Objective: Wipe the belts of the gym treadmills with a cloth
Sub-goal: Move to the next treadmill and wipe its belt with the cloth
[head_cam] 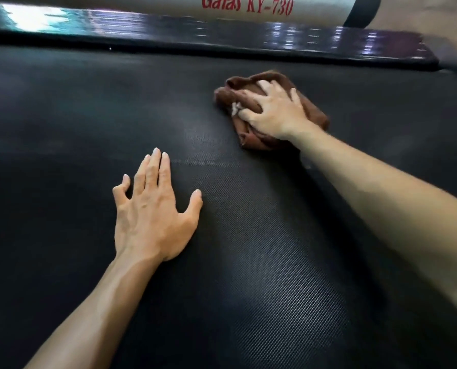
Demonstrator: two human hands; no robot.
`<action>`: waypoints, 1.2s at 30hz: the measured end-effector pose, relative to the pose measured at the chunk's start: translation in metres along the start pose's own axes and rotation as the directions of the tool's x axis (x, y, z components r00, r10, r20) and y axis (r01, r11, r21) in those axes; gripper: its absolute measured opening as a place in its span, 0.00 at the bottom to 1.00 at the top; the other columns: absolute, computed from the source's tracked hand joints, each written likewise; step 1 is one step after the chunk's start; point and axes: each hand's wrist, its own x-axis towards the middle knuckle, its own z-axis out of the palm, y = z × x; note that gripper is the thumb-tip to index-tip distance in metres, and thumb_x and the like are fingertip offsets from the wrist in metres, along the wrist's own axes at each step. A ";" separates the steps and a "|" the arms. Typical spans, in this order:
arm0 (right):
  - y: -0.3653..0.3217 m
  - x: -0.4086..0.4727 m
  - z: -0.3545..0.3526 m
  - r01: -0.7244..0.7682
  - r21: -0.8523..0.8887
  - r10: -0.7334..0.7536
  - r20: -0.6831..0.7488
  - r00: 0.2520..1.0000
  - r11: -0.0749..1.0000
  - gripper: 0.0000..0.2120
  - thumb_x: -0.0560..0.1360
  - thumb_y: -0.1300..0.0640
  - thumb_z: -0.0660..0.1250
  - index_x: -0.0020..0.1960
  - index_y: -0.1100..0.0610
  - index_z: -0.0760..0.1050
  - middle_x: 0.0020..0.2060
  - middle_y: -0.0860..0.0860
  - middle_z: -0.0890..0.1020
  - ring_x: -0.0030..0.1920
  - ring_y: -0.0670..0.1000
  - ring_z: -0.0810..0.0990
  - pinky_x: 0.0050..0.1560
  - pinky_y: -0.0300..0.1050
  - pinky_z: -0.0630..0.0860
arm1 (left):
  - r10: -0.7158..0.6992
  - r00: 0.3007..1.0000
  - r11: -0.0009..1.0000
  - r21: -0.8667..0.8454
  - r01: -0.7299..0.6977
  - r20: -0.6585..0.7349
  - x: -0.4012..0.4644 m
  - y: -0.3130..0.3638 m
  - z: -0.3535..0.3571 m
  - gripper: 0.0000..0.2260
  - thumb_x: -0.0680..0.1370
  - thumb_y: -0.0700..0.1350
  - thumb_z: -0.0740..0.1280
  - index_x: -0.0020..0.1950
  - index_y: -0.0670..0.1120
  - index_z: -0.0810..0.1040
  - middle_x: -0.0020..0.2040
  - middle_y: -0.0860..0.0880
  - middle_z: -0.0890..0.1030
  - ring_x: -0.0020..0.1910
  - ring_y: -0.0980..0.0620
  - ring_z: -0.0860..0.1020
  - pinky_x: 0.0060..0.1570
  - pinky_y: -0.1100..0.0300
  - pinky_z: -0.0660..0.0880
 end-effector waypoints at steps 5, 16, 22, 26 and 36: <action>0.059 0.028 -0.019 -0.328 0.050 0.326 0.042 0.944 0.943 0.35 0.79 0.28 0.50 0.83 0.39 0.56 0.84 0.53 0.50 0.84 0.57 0.46 0.80 0.68 0.39 | -0.003 1.000 1.000 0.007 0.003 -0.004 0.000 0.000 0.002 0.42 0.75 0.69 0.40 0.84 0.47 0.46 0.85 0.53 0.44 0.82 0.57 0.42 0.79 0.48 0.47; 0.114 -0.103 -0.016 -0.280 -0.014 0.280 0.020 0.960 0.960 0.34 0.79 0.26 0.49 0.82 0.37 0.54 0.84 0.51 0.53 0.83 0.54 0.49 0.81 0.64 0.44 | -0.008 0.999 1.000 0.001 0.007 0.048 -0.003 0.002 -0.007 0.38 0.81 0.66 0.46 0.84 0.47 0.41 0.84 0.53 0.40 0.82 0.57 0.39 0.80 0.48 0.43; 0.133 -0.045 -0.021 -0.457 0.015 0.457 -0.023 0.889 0.889 0.34 0.80 0.30 0.47 0.83 0.41 0.55 0.84 0.53 0.54 0.83 0.59 0.48 0.79 0.70 0.41 | -0.016 1.000 1.000 0.000 0.016 0.011 0.000 -0.001 -0.002 0.37 0.82 0.65 0.50 0.85 0.48 0.45 0.84 0.54 0.43 0.82 0.58 0.41 0.78 0.49 0.44; 0.107 -0.103 -0.015 -0.123 0.016 0.123 0.008 0.992 0.992 0.31 0.81 0.30 0.50 0.82 0.36 0.54 0.84 0.49 0.55 0.83 0.54 0.48 0.80 0.66 0.41 | -0.015 1.000 0.999 -0.040 0.015 0.002 -0.001 0.003 -0.007 0.38 0.80 0.66 0.49 0.85 0.46 0.50 0.85 0.52 0.48 0.83 0.56 0.45 0.79 0.47 0.46; 0.188 -0.108 -0.035 -0.533 0.029 0.533 -0.003 0.846 0.846 0.33 0.81 0.31 0.47 0.84 0.40 0.52 0.85 0.52 0.50 0.84 0.58 0.44 0.79 0.70 0.38 | 0.300 0.954 0.912 -0.287 -0.295 -0.028 -0.003 0.173 0.002 0.35 0.80 0.57 0.65 0.83 0.46 0.58 0.84 0.49 0.54 0.83 0.53 0.49 0.81 0.50 0.44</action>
